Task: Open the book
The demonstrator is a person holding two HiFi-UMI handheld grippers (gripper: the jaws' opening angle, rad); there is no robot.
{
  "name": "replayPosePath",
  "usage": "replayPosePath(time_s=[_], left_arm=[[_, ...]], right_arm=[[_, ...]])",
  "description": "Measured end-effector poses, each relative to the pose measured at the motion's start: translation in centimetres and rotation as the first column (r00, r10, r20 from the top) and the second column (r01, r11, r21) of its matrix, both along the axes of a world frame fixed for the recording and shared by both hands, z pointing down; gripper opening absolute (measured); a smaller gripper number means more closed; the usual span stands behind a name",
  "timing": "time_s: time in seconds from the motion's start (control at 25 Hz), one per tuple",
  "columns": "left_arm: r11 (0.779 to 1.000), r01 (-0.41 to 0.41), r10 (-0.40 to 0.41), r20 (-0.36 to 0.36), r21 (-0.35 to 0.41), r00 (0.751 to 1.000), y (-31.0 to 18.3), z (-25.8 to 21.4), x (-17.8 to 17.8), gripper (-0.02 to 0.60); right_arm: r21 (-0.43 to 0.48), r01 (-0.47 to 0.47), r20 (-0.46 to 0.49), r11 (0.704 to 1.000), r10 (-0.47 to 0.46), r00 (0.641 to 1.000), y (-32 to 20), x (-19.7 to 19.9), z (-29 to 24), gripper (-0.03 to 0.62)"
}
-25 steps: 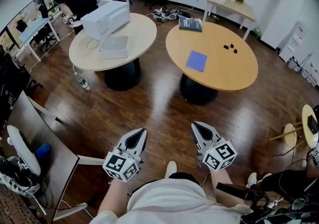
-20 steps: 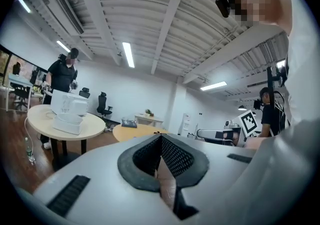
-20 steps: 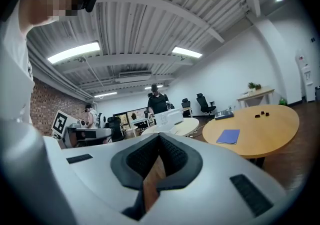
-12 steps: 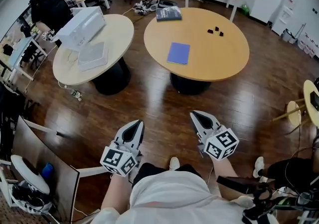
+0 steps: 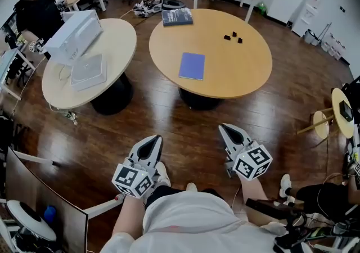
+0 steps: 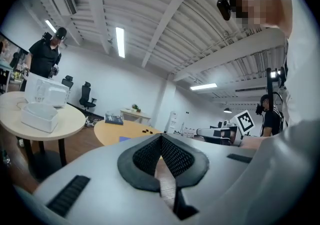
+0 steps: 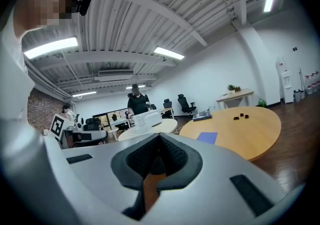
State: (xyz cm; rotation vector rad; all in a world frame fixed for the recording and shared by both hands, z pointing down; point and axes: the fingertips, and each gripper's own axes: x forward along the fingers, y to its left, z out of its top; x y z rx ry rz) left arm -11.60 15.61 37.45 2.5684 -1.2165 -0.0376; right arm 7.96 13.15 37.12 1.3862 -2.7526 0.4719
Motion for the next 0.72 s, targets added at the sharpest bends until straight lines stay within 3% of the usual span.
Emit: replayPosePath(time_s=[0.24, 0.48, 0.72], left_arm=[[0.999, -0.046, 0.045, 0.012, 0.024, 0.999, -7.3, -0.6, -4.3, 0.009], [0.997, -0.070, 0.070, 0.015, 0.016, 0.997, -13.1, -0.1, -9.2, 0.009], [0.993, -0.119, 0.119, 0.012, -0.006, 0.993, -16.5, 0.5, -10.9, 0.009]], right_arm=[[0.018, -0.071, -0.001, 0.997, 0.071, 0.997, -6.7, -3.0, -1.0, -0.009], [0.028, -0.077, -0.035, 0.997, 0.078, 0.996, -11.4, -8.3, -1.1, -0.009], [0.011, -0.124, -0.043, 0.992, 0.125, 0.991, -14.0, -9.9, -0.9, -0.009]])
